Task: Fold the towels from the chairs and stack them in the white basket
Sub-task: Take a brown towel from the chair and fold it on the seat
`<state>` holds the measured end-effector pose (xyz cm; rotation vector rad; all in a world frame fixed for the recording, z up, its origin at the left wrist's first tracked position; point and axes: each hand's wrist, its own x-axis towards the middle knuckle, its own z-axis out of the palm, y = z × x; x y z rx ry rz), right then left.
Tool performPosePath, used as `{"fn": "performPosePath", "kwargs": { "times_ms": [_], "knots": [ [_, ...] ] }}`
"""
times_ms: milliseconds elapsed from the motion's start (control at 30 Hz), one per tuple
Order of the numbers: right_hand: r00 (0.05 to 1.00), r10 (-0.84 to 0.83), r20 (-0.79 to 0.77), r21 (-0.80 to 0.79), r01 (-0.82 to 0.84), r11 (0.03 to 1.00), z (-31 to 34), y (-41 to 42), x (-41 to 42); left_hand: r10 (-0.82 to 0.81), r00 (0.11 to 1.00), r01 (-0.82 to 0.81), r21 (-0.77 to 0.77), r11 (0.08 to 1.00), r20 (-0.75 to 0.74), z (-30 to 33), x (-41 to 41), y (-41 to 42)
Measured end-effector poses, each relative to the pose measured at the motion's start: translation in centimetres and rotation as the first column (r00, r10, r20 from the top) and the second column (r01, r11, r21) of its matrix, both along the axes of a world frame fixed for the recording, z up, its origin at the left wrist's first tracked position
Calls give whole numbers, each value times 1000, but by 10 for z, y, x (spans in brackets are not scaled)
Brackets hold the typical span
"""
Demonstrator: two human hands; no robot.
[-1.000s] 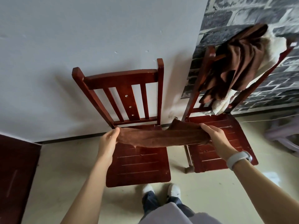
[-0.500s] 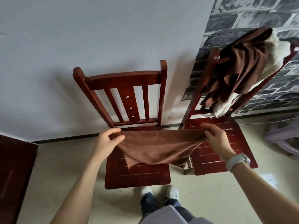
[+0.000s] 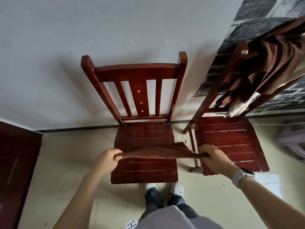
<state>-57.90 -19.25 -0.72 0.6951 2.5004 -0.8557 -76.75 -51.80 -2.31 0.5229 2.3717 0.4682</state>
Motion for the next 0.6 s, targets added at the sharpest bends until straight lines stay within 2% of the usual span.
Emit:
{"fn": "performPosePath", "kwargs": {
  "times_ms": [33,100,200,267,433,600],
  "knots": [
    [998,-34,53,-55,37,998,-3,-4,4,12,997,-12,5,1000,72,-1,4,-6],
    [992,-110,63,-71,114,991,-8,-12,12,108,986,-115,53,992,123,-4,12,-16],
    [975,-218,-51,-24,217,976,-16,-24,15,341,938,-347,185,919,65,-3,23,-24],
    [950,-285,-127,-33,283,959,-22,-31,12,440,898,-427,248,870,4,-4,27,-24],
    [908,-361,-212,33,376,926,-37,-45,-16,473,874,-423,308,852,-108,-24,9,-23],
    [907,-385,-171,110,406,907,-83,-45,-72,504,856,-464,253,849,-119,-81,-44,-11]
  ]
}}
